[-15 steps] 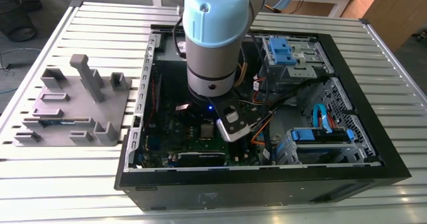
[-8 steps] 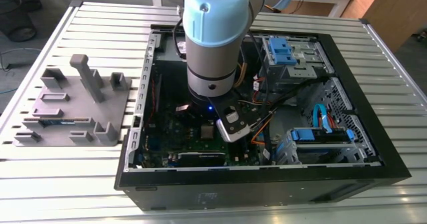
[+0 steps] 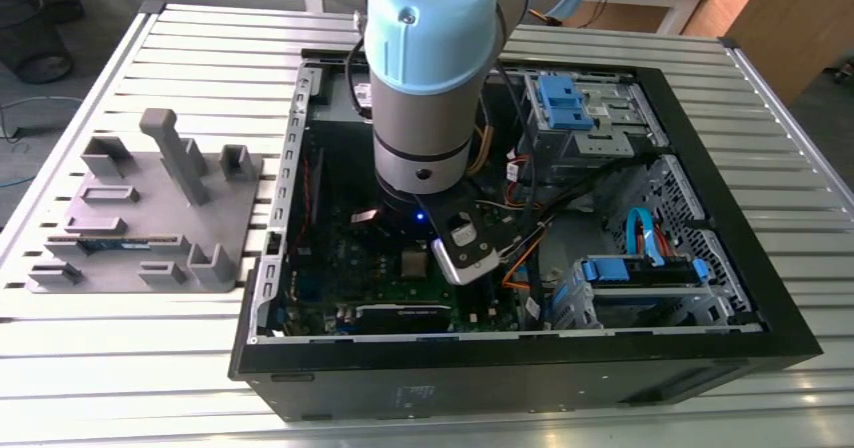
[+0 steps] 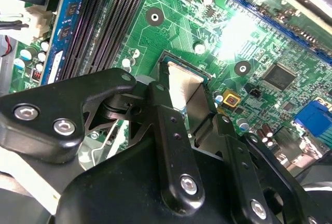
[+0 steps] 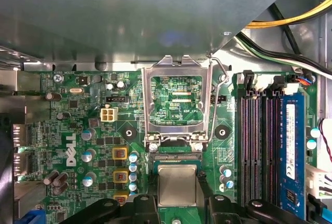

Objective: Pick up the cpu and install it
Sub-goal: 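Place the cpu into insertion slot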

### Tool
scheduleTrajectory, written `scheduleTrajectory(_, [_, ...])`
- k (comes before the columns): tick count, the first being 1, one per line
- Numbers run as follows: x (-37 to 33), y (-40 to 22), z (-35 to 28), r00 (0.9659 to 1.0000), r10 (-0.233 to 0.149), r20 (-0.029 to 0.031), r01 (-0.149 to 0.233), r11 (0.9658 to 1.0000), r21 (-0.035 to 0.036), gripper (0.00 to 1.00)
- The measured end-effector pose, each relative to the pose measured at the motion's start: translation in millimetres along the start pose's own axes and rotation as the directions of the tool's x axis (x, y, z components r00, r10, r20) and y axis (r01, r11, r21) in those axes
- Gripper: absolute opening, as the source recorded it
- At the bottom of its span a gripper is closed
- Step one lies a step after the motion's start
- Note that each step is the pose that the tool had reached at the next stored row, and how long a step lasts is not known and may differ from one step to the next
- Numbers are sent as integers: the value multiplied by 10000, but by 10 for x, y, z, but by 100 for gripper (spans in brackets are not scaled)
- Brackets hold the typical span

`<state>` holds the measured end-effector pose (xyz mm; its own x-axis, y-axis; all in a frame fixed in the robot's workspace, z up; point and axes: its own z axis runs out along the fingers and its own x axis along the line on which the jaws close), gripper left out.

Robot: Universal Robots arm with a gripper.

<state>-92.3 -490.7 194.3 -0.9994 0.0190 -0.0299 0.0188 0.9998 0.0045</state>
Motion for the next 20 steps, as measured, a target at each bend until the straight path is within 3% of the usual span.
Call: scheduleTrajectory(20, [2,-1,19,10000,0,-1,0,10000,-14,38])
